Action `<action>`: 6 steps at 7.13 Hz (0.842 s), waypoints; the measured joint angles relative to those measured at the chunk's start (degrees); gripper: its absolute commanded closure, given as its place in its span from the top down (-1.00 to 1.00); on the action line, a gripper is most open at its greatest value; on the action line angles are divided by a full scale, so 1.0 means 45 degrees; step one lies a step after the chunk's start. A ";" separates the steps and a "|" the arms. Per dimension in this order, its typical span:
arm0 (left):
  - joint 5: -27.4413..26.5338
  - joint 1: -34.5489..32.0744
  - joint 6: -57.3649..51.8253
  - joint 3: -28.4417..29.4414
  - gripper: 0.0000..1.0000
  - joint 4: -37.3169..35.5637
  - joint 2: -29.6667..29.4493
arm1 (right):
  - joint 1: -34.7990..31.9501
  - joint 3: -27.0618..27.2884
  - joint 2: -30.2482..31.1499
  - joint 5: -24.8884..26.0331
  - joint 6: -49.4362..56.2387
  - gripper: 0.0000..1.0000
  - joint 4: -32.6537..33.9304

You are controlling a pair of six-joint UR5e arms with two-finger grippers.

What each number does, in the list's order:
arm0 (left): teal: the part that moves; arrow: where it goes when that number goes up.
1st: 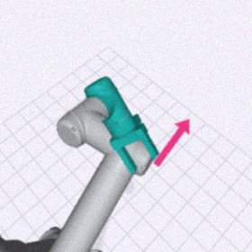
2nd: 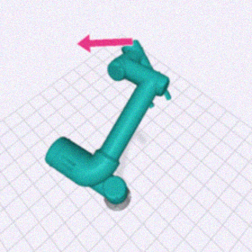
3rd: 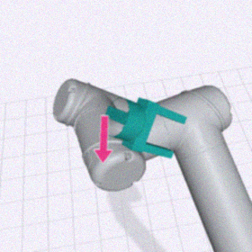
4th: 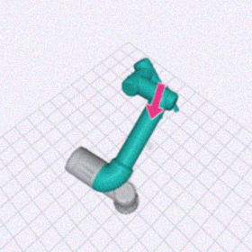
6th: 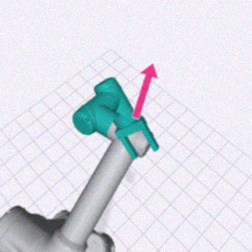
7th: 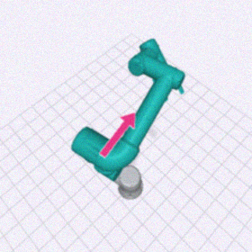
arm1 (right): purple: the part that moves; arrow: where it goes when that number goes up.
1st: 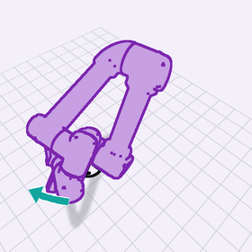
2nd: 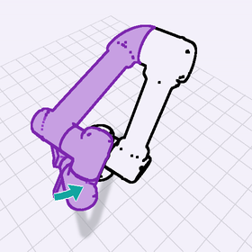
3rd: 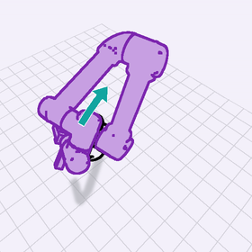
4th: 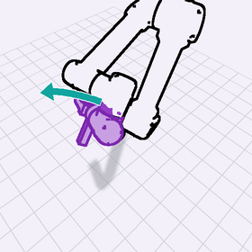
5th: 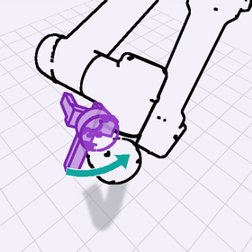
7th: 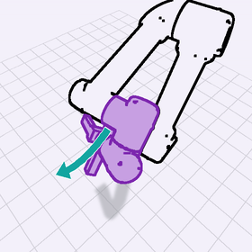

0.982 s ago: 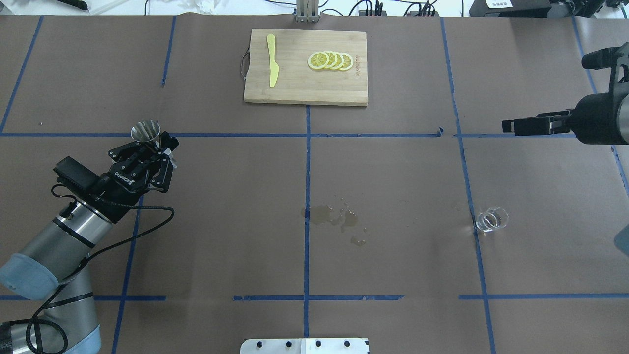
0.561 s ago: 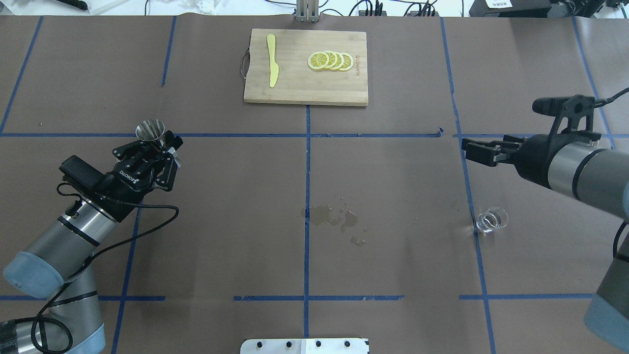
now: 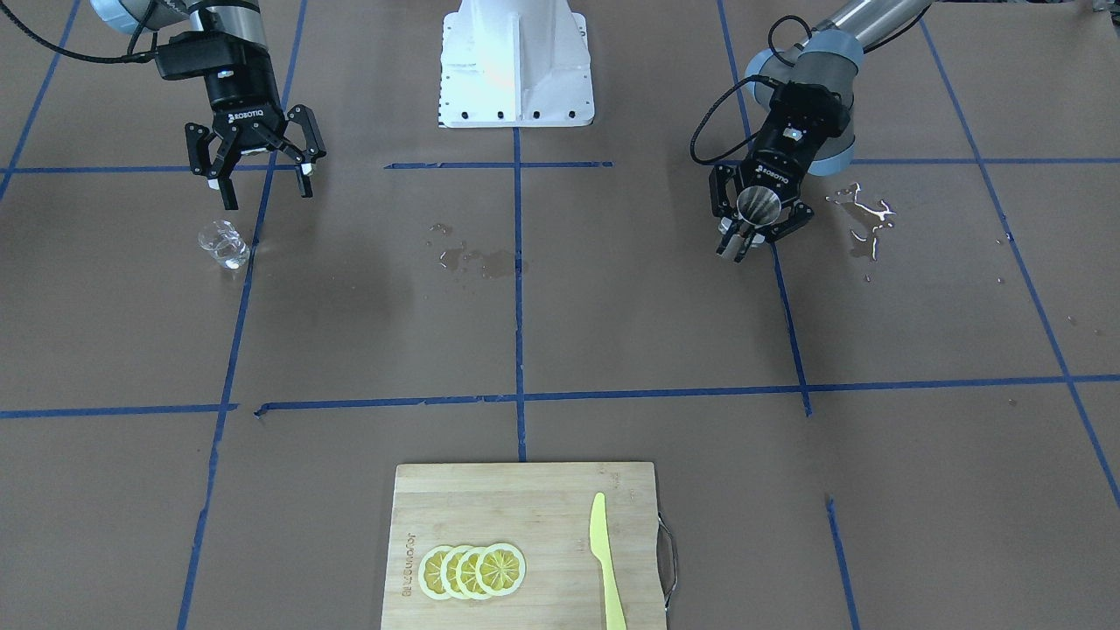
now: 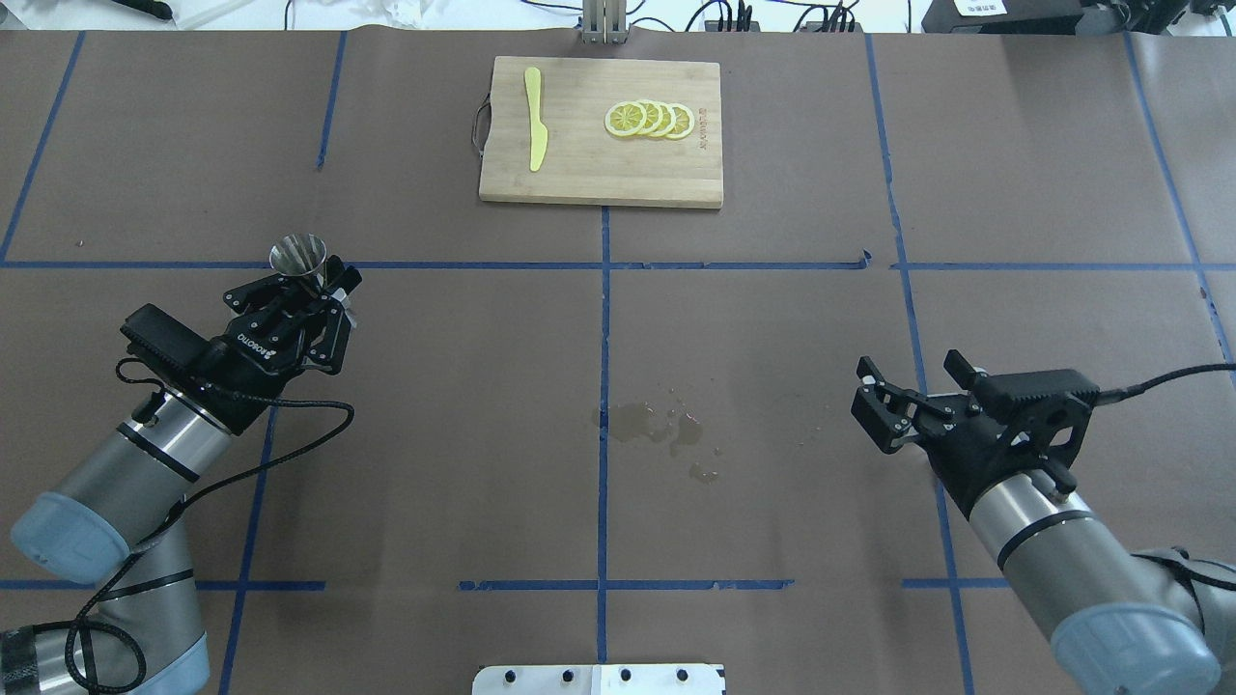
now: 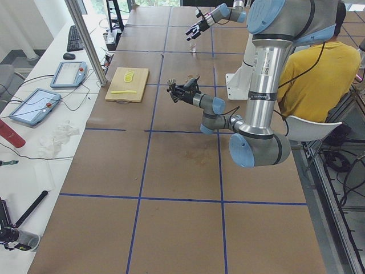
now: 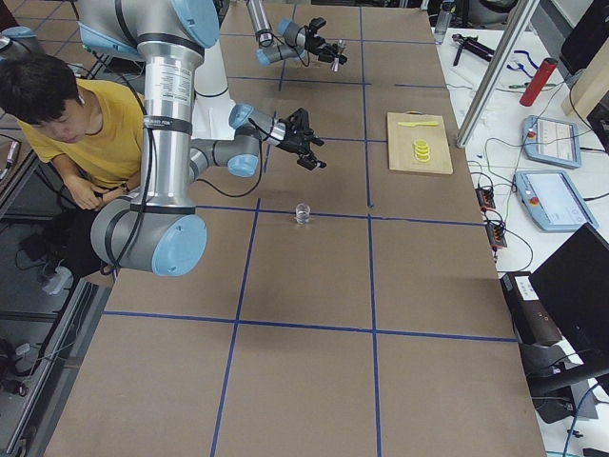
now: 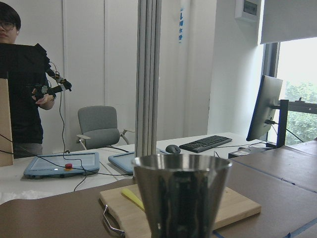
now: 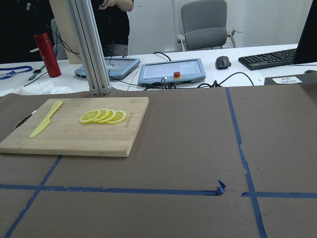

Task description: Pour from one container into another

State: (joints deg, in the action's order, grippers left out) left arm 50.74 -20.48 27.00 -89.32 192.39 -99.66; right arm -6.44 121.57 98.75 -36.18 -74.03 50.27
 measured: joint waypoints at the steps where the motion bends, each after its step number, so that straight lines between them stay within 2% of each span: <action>1: -0.0003 -0.0017 0.0008 0.0004 -1.00 0.0000 -0.0007 | 0.0686 -0.0349 0.0097 0.1270 -0.0391 0.99 -0.0002; 3: -0.0001 -0.0033 0.0014 0.0005 -1.00 -0.0001 -0.0065 | 0.1630 -0.1107 0.0294 0.2999 -0.1166 0.98 -0.0029; 6: -0.0004 -0.0027 0.0015 0.0005 -1.00 0.0000 -0.0127 | 0.2431 -0.1994 0.0393 0.4472 -0.1747 0.98 -0.0123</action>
State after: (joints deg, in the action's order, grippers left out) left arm 50.72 -20.60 27.07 -89.30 192.39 -100.23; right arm 4.50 112.59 100.51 -16.05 -81.90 49.71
